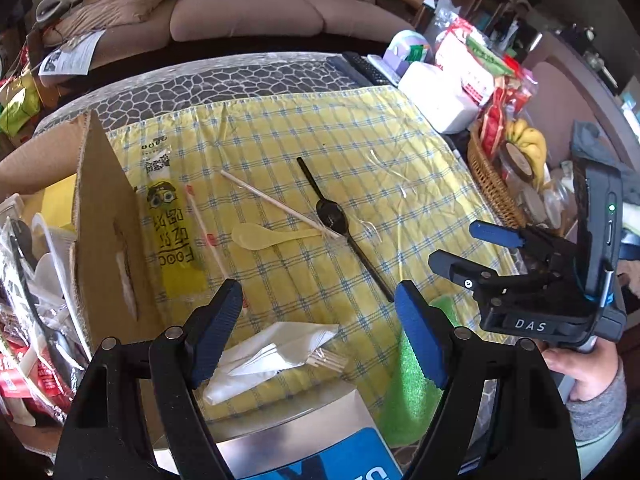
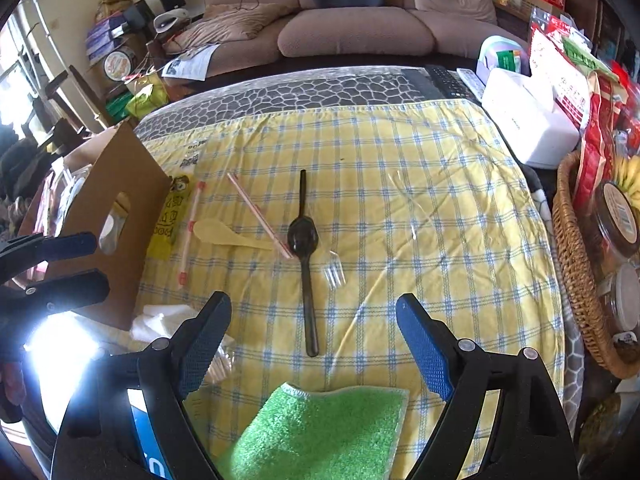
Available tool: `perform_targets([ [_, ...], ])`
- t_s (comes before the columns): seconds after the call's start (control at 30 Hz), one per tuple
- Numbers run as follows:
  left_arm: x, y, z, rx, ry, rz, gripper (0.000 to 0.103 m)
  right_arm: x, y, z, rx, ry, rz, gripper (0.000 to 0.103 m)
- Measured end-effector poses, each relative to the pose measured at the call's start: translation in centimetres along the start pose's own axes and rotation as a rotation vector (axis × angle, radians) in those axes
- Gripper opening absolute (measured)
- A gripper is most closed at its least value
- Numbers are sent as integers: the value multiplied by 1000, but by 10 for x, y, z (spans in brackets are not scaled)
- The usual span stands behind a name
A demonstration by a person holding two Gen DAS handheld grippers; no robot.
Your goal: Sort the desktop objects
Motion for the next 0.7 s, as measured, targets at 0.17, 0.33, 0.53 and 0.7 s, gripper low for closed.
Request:
perform_targets([
  [0.17, -41, -19, 4, 43, 21, -40, 76, -23, -4, 11, 23, -7, 2, 82],
  [0.33, -78, -29, -11, 113, 9, -59, 76, -54, -8, 17, 36, -30, -27, 57],
  [0.53, -108, -31, -36, 160, -66, -53, 76, -79, -16, 24, 22, -60, -31, 57],
  [0.7, -124, -30, -52, 192, -113, -65, 76, -88, -24, 29, 4, -83, -21, 57],
])
Point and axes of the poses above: each gripper's, at about its wrist camera, not at the fingertips, and x roughly against the way its jaws point, z to its right, y to its underside, the point moved 8 cm from there along -x, roughly the way its jaws point, and after that the axes turned 8 degrees about -z, right-handed, at the moved point
